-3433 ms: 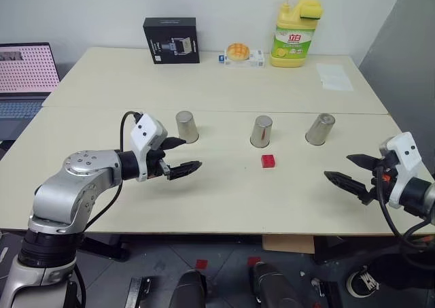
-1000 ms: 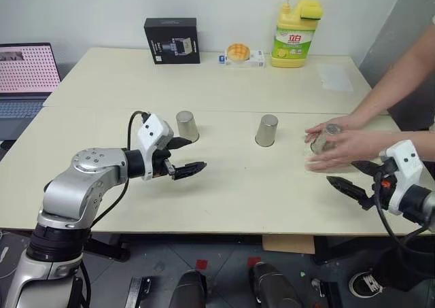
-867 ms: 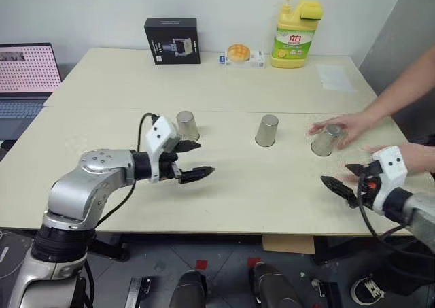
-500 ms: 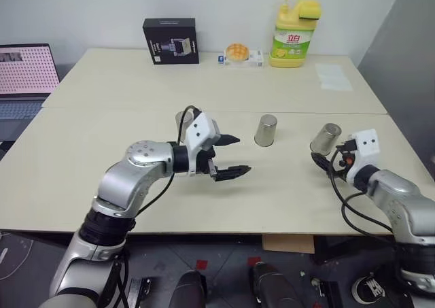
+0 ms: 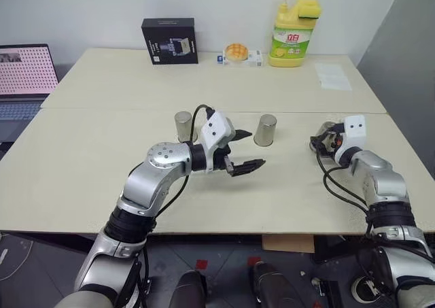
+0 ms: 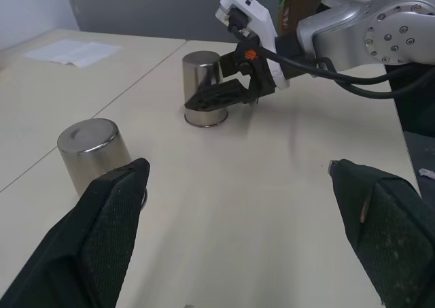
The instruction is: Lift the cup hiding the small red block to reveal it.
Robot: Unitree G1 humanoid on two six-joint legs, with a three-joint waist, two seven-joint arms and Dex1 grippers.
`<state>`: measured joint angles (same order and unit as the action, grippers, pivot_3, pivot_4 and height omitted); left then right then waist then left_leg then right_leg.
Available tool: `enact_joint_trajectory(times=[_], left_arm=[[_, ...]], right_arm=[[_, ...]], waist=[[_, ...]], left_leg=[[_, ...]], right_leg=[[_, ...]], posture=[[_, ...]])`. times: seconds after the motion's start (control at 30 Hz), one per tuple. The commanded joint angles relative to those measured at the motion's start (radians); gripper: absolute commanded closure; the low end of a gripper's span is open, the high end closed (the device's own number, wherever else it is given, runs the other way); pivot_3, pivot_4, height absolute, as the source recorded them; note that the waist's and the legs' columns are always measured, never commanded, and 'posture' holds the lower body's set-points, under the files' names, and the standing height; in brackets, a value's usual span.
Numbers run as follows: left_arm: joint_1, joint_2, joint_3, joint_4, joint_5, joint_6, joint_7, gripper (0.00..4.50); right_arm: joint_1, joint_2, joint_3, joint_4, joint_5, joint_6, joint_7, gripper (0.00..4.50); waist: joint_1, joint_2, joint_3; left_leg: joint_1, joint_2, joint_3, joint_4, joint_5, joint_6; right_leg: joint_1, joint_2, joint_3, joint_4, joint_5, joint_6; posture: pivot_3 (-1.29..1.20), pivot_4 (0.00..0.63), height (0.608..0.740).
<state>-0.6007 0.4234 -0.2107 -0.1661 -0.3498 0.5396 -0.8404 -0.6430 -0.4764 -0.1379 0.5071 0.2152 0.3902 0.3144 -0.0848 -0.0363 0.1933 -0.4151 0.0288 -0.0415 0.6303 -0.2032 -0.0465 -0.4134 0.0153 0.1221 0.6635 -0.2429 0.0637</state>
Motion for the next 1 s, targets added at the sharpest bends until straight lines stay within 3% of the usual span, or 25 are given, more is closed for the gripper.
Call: enact_joint_trajectory(times=[0.03, 0.07, 0.3, 0.63, 0.83, 1.0], left_arm=[[-0.006, -0.005, 0.012, -0.056, -0.01, 0.002, 0.005, 0.0], [-0.007, -0.005, 0.012, -0.059, -0.011, 0.005, 0.006, 0.0], [-0.016, -0.008, 0.023, -0.061, -0.02, 0.023, 0.009, 0.0], [-0.017, -0.021, 0.005, -0.064, -0.024, 0.036, -0.01, 0.0], [-0.019, -0.03, -0.005, -0.056, -0.021, 0.038, -0.022, 0.0], [-0.017, -0.033, -0.016, -0.072, -0.022, 0.043, -0.038, 0.0]], right_arm=[[-0.062, 0.002, -0.032, 0.093, -0.021, -0.102, -0.018, 0.05], [-0.067, 0.002, -0.034, 0.112, -0.022, -0.117, -0.016, 0.05], [-0.068, 0.001, -0.061, 0.095, 0.006, -0.136, -0.002, 1.71], [0.032, -0.038, -0.196, -0.406, 0.08, 0.177, -0.136, 1.73], [0.102, -0.094, -0.223, -0.371, 0.035, 0.226, -0.169, 1.73], [0.124, -0.08, -0.231, -0.262, 0.054, 0.216, -0.138, 1.73]], waist=[[-0.001, 0.0, 0.0], [-0.001, 0.0, 0.0], [0.0, 0.0, 0.0], [0.002, 0.001, 0.0], [0.003, 0.001, 0.0], [-0.001, 0.002, 0.0]], left_leg=[[0.0, 0.0, 0.0, 0.0, 0.0, 0.0], [0.0, 0.0, 0.0, 0.0, 0.0, 0.0], [-0.001, 0.0, 0.0, 0.0, 0.0, 0.0], [-0.001, 0.0, -0.001, 0.0, 0.0, 0.0], [0.0, 0.0, 0.0, 0.0, 0.0, 0.0], [0.0, 0.0, 0.001, 0.0, 0.0, 0.0]], right_leg=[[0.0, 0.0, 0.0, 0.0, 0.0, 0.0], [0.0, 0.0, 0.0, 0.0, 0.0, 0.0], [0.0, 0.0, 0.0, -0.001, 0.0, 0.0], [0.0, 0.0, 0.0, 0.0, 0.0, 0.0], [0.001, 0.0, 0.0, -0.001, 0.0, 0.0], [0.0, 0.0, 0.001, -0.001, 0.0, 0.0]], posture=[[0.0, 0.15, 0.74], [0.0, 0.15, 0.74], [0.0, 0.15, 0.74], [0.0, 0.15, 0.74], [0.0, 0.15, 0.74], [0.0, 0.15, 0.74]])
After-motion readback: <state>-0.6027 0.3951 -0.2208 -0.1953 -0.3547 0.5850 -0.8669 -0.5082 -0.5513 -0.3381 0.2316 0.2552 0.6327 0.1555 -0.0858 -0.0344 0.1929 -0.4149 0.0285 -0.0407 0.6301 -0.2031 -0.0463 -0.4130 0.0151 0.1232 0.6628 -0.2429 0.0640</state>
